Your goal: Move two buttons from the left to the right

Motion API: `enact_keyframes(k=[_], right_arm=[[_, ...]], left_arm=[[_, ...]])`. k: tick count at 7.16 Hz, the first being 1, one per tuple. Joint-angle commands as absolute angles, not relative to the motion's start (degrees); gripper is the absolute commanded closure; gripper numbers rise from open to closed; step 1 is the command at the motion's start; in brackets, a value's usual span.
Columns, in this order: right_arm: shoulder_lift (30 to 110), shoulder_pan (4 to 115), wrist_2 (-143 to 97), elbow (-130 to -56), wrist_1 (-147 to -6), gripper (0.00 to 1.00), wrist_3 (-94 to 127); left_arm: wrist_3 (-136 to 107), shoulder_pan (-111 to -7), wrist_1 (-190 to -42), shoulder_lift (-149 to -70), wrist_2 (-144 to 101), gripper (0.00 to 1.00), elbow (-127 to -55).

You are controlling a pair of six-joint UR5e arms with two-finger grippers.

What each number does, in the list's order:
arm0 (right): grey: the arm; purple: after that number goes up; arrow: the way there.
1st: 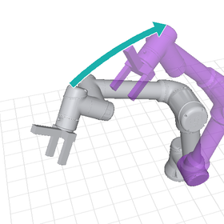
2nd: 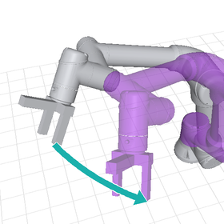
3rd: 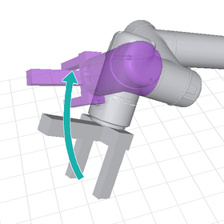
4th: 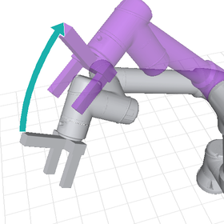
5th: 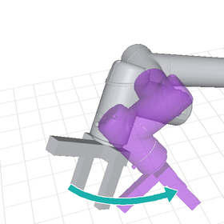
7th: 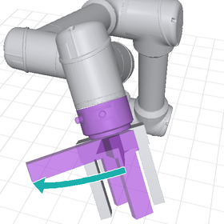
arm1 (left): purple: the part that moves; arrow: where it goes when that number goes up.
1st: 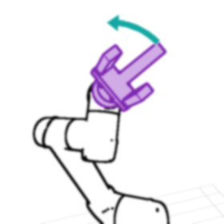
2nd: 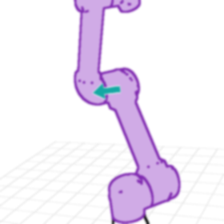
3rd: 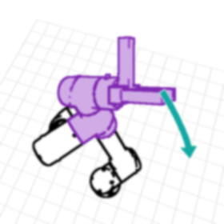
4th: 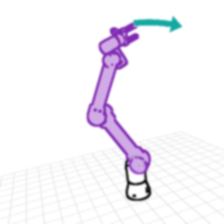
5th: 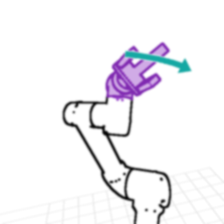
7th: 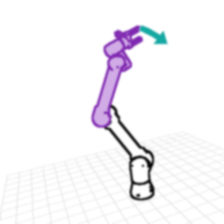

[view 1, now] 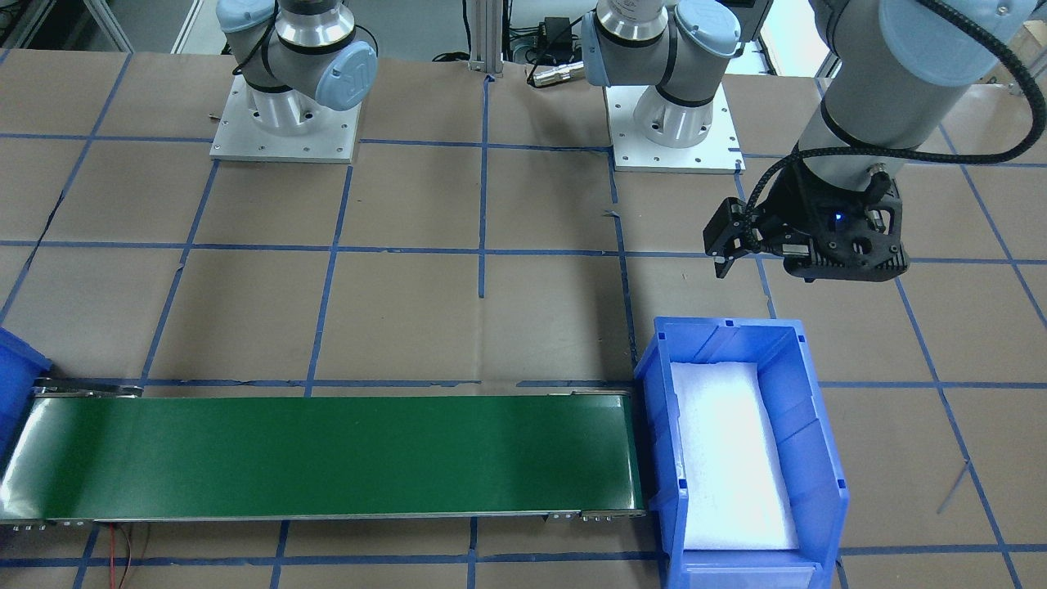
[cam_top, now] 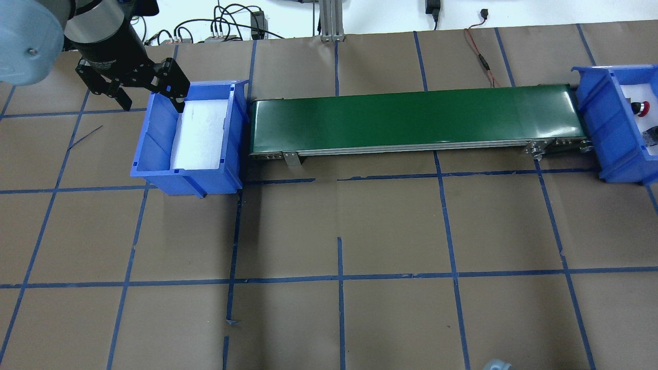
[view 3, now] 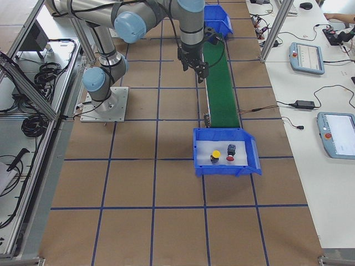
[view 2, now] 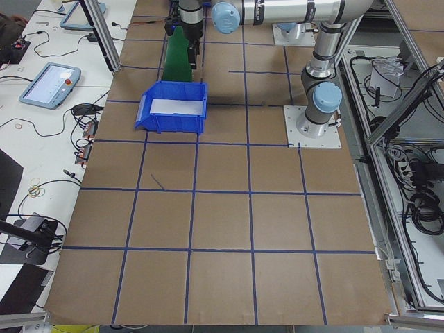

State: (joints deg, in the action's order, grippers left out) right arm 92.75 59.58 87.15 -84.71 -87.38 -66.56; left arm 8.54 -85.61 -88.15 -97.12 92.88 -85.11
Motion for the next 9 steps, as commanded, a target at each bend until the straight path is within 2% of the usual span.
enact_keyframes(k=[1, 4, 8, 9], right_arm=[[92.2, 71.9, 87.3, -84.7, -87.5, 0.0, -44.2], [87.9, 89.5, 92.1, -84.6, -89.3, 0.0, -14.2], [86.7, 91.0, 91.4, -84.7, -92.9, 0.0, 10.8], [86.7, 91.0, 91.3, -84.8, -93.1, 0.0, 10.9]], left_arm=[[8.5, -85.7, -88.3, -97.1, 92.9, 0.0, -85.2], [8.5, -85.5, -88.2, -97.1, 92.7, 0.0, -85.2], [8.5, -85.6, -87.9, -97.1, 92.5, 0.0, -85.5], [8.5, -85.6, -87.9, -97.1, 92.5, 0.0, -85.5]])
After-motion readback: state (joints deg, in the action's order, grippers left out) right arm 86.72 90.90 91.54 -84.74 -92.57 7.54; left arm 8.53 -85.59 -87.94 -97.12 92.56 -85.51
